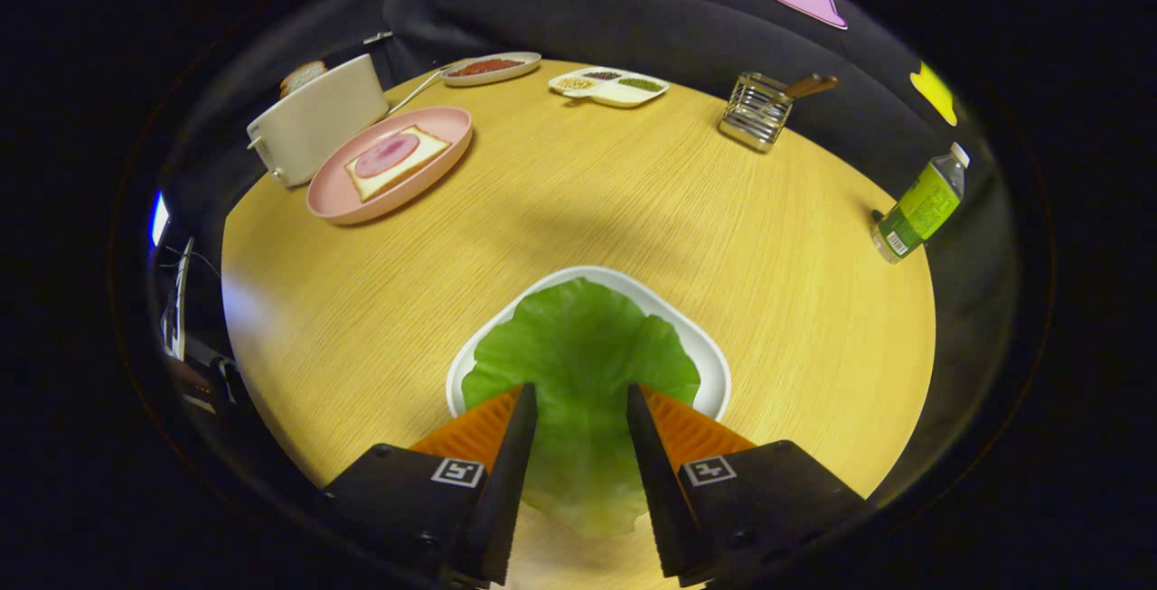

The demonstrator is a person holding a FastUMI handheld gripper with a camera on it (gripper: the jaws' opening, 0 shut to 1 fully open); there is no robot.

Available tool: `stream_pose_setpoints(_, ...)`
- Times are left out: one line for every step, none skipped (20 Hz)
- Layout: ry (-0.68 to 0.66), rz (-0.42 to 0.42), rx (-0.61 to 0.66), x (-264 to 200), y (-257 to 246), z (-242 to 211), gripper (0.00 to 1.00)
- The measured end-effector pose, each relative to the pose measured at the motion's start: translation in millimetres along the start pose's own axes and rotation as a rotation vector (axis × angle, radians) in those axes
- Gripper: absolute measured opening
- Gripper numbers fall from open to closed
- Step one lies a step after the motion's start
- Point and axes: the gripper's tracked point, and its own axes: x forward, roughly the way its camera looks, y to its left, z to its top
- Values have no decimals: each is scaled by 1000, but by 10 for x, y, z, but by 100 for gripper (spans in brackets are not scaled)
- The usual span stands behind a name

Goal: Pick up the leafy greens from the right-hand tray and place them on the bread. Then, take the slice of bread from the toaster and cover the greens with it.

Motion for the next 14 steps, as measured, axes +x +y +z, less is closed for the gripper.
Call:
stream_pose_setpoints(10,2,3,7,-13,-18,63)
stream_pose_setpoints(8,6,13,2,-15,-8,62)
stream_pose_setpoints(13,2,16,-1,-38,-18,59)
stream_pose_setpoints(11,0,23,0,-49,-29,55)
stream_pose_setpoints(6,1,37,-9,-52,-23,36)
stream_pose_setpoints(5,-3,45,-1,-48,-30,17)
stream_pose_setpoints(-1,-6,42,-11,-44,-11,8)
stream_pose_setpoints(-1,-15,32,18,-46,-19,6)
stream_pose_setpoints(-4,-17,30,-19,-37,-4,6)
stream_pose_setpoints(-15,-14,37,-68,-15,33,6)
stream_pose_setpoints(-35,-12,47,-127,6,106,6)
stream_pose_setpoints(-58,-11,53,-191,32,194,6)
stream_pose_setpoints(-82,-7,56,-267,69,306,6)
stream_pose_setpoints(-103,-1,56,-344,116,405,6)
